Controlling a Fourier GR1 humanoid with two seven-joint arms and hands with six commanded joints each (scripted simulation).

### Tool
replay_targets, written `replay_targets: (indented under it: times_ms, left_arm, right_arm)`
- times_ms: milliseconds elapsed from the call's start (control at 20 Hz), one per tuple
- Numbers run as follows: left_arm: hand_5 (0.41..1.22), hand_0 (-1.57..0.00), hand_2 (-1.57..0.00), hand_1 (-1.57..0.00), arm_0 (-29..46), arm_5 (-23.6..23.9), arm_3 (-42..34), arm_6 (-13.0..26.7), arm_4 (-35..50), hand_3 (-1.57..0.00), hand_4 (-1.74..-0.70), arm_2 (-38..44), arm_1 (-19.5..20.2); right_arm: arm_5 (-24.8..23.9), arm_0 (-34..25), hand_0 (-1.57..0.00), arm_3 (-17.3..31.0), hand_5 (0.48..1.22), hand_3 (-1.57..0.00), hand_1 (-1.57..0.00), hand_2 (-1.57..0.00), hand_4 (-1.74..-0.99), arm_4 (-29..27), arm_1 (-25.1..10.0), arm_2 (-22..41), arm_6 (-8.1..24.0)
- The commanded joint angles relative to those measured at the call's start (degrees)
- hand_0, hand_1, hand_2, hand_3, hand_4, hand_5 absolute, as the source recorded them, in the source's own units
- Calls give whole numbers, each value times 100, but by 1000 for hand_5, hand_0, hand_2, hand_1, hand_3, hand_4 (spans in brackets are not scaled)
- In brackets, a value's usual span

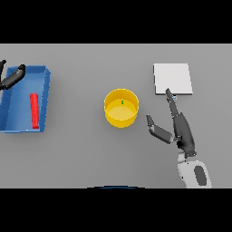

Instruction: Pick up the red beaker and tilt it to pour out 1 green nut into yellow bowl. Pick up the yellow bowl and place it on the metallic measuring scale.

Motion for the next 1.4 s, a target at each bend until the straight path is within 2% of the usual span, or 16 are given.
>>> replay_targets:
  times_ms: [0, 50, 150, 300, 400, 600, 700, 850, 1000, 1350]
  left_arm:
    - [674, -43, -36, -38, 31, 29, -29, -115, 40, -30, -711, 53, 7]
    - [679, -34, -29, -30, 58, 33, -75, -157, 57, -24, -710, 73, 45]
    - [689, -22, -18, -19, 31, 48, -89, -106, 41, -15, -710, 56, 45]
    - [670, -11, -9, -9, 20, 37, -136, -161, 111, -7, -719, 92, 9]
    - [664, -6, -5, -6, 7, 19, -143, -178, 158, -4, -719, 106, -36]
    - [672, -2, -2, -2, 86, 50, -189, -164, 135, -1, -712, 52, -47]
    - [680, -1, -1, -1, 129, 63, -271, -174, 178, 0, -713, 77, -7]
    - [684, 0, 0, 0, 189, 44, -253, -236, 228, 0, -719, 96, -33]
    - [687, 0, 1, 1, 233, 72, -415, -184, 280, 1, -722, 145, 99]
    - [688, 1, 1, 1, 238, 57, -324, -238, 300, 1, -723, 159, 39]
  right_arm:
    - [79, -15, 1, -29, 691, 1, 1, 1, -1146, 56, -51, 74, -64]
    - [185, -19, 1, -26, 703, 1, 1, 1, -1132, 137, -143, 157, -161]
    - [527, -291, 1, 35, 728, 1, 1, 1, -1153, 358, -448, 342, -139]
    - [973, -866, 1, 171, 708, 1, 1, 1, -1204, 1089, -1088, 695, 197]
    - [1327, -1448, 1, 365, 701, 1, 1, 1, -1220, 1588, -1433, 1044, 220]
    - [1759, -2223, 1, 749, 703, 1, 1, 1, -1228, 2451, -1899, 1765, -293]
    - [2040, -2600, 1, 963, 706, 1, 1, 1, -1216, 2657, -1956, 2010, -327]
    - [2355, -3103, 1, 1317, 705, 1, 1, 1, -1212, 2861, -2000, 2331, -595]
    - [2608, -3458, 1, 1818, 705, 1, 1, 1, -1223, 3083, -1905, 2608, -511]
    - [2837, -4053, 1, 2648, 714, 1, 1, 1, -1259, 3434, -1690, 3082, -626]
